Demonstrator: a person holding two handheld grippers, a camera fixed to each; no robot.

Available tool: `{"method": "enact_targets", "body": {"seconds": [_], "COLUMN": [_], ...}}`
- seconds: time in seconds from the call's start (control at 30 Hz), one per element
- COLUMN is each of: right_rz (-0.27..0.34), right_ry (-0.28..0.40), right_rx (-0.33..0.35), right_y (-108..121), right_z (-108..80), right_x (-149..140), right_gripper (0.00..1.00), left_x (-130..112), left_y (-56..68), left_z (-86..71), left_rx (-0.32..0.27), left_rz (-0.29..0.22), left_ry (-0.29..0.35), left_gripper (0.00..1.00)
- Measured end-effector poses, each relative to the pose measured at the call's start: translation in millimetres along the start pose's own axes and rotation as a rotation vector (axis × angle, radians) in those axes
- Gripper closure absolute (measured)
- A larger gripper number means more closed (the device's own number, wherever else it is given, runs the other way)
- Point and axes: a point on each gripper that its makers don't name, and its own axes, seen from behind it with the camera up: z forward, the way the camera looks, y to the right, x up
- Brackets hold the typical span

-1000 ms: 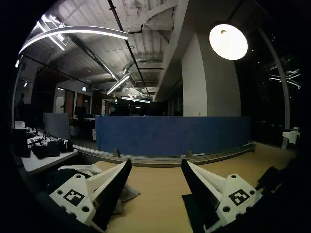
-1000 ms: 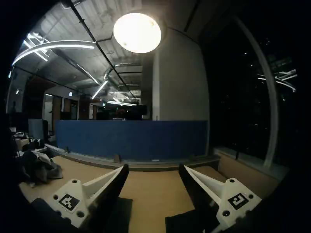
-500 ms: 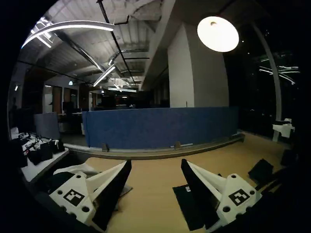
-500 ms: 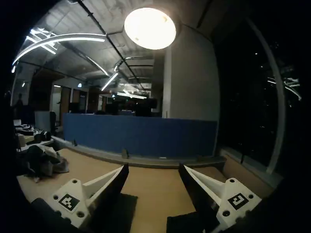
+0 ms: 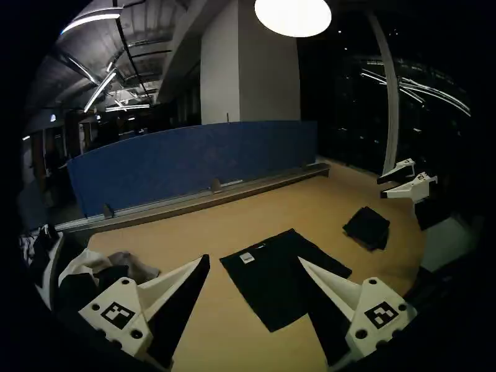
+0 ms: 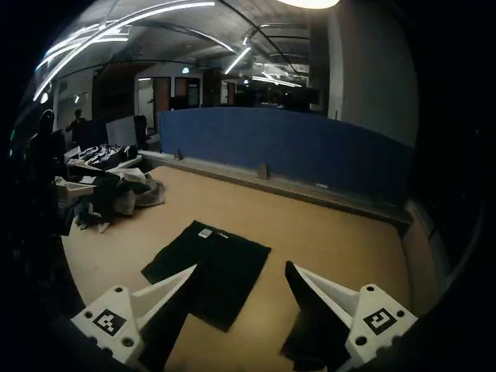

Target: Fold towel

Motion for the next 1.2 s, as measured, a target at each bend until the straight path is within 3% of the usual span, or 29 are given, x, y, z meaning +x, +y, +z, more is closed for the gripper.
{"method": "enact_targets", "body": {"seconds": [0.4,0.8,1.2], "right_rz": [-0.047,-0.056,-0.049], "right_ry": [-0.046,-0.086,-0.124], "right_rx": [0.048,0.057,0.075], "right_y": [-11,-18,-31], "right_z": [7.6,39.4,73.8], "right_x": [-16,-66,-121], "right_gripper": [0.00,0.00,0.00], "left_x": [-28,-88,-156], "left_y": [11.3,29.7,39.7], "left_z": [16.7,45.1,79.2], "left_rx": [-0.042,-0.073,-0.087], "left_rz": [0.027,0.053,0.093], "left_ry": [-0.082,-0.133,-0.207], "left_gripper": [0.05,0.05,0.05]}}
